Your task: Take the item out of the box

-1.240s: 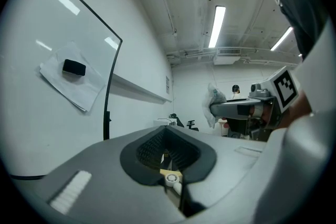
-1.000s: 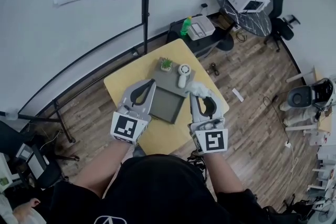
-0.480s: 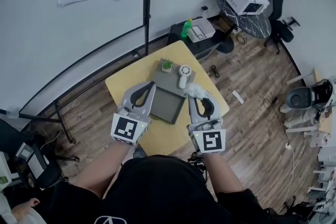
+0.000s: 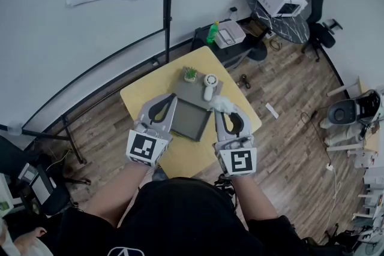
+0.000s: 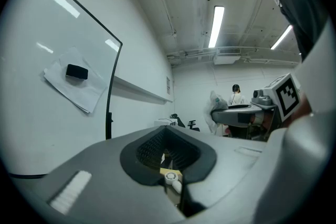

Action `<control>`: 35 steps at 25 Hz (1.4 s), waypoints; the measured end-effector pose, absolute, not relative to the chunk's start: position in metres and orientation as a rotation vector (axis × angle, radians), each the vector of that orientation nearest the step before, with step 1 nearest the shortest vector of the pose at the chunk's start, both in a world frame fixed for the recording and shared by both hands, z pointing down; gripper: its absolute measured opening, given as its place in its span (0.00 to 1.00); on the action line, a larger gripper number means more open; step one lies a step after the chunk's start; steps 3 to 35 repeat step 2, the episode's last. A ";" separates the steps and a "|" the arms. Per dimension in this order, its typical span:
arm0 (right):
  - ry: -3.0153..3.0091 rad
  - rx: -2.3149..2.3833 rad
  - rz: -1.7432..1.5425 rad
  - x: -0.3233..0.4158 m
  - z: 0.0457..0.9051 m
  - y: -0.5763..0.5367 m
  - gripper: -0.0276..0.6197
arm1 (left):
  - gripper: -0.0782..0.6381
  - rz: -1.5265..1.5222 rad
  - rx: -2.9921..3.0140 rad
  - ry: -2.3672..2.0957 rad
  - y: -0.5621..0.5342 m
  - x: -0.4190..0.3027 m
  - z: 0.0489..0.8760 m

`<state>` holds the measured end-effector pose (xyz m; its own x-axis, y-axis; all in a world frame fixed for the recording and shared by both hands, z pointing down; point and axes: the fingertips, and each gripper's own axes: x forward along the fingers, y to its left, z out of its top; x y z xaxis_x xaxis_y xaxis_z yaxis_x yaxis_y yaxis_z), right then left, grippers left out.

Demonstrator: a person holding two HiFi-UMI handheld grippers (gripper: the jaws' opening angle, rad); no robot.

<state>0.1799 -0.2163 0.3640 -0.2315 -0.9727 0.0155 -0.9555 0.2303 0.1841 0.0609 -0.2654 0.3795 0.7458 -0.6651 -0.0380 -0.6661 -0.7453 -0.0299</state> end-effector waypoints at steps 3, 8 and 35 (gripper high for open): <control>-2.364 1.858 -0.223 0.178 0.363 -0.217 0.17 | 0.11 0.038 -2.895 1.106 -0.266 0.060 0.380; -2.364 1.858 -0.223 0.178 0.363 -0.217 0.17 | 0.11 0.038 -2.895 1.106 -0.266 0.060 0.380; -2.364 1.858 -0.223 0.178 0.363 -0.217 0.17 | 0.11 0.038 -2.895 1.106 -0.266 0.060 0.380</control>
